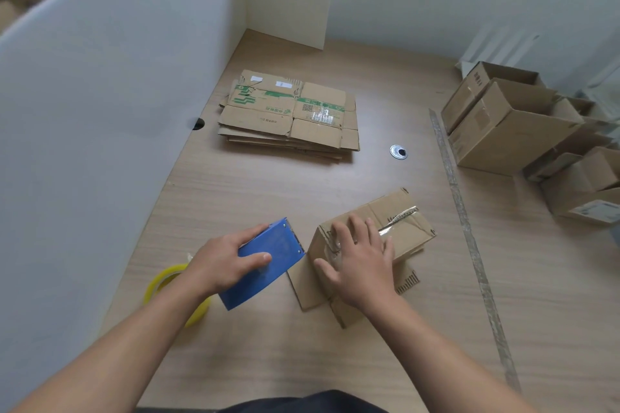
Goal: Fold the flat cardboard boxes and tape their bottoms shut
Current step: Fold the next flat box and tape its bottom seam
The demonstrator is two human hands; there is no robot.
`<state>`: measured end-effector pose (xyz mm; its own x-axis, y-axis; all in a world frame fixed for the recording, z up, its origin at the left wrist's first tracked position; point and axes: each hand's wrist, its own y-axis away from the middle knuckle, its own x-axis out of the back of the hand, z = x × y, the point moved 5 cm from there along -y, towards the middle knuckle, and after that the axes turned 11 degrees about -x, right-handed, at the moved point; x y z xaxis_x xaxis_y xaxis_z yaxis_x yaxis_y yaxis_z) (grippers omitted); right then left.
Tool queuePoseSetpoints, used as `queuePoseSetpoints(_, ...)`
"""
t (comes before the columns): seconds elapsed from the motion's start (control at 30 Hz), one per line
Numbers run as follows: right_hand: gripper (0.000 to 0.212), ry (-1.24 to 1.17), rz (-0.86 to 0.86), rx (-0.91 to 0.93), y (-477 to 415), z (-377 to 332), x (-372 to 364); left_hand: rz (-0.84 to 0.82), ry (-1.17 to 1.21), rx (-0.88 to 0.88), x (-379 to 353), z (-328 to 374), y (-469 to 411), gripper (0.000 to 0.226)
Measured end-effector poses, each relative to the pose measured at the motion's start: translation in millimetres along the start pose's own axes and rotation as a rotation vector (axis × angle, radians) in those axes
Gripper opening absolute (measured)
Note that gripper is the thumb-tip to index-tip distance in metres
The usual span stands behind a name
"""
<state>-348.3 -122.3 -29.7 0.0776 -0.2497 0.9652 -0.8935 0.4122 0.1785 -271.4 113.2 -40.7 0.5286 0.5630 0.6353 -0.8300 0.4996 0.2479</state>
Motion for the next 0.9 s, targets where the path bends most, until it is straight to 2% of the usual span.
queuePoseSetpoints(0.17, 0.047, -0.001, 0.072, 0.038, -4, 1, -7, 0.029, 0.040, -0.009, -1, 1, -4, 0.055)
queuePoseSetpoints(0.27, 0.047, -0.001, 0.070, 0.079, -8, 6, -6, 0.030, 0.061, -0.014, -4, 2, -5, 0.055)
queuePoseSetpoints(0.43, 0.046, -0.173, 0.016, 0.073, -13, 16, 0, 0.031, 0.078, -0.029, -9, 6, -7, 0.055)
queuePoseSetpoints(0.6, 0.026, -0.137, 0.066, 0.125, -12, 15, 2, 0.003, 0.039, -0.057, -12, 12, -7, 0.056)
queuePoseSetpoints(0.73, 0.029, -0.062, 0.066, 0.156, -12, 16, 4, 0.008, 0.029, -0.064, -8, 15, -7, 0.063)
queuePoseSetpoints(0.9, 0.038, -0.071, 0.078, 0.044, -6, 30, 9, -0.027, -0.002, -0.068, -6, 16, -2, 0.065)
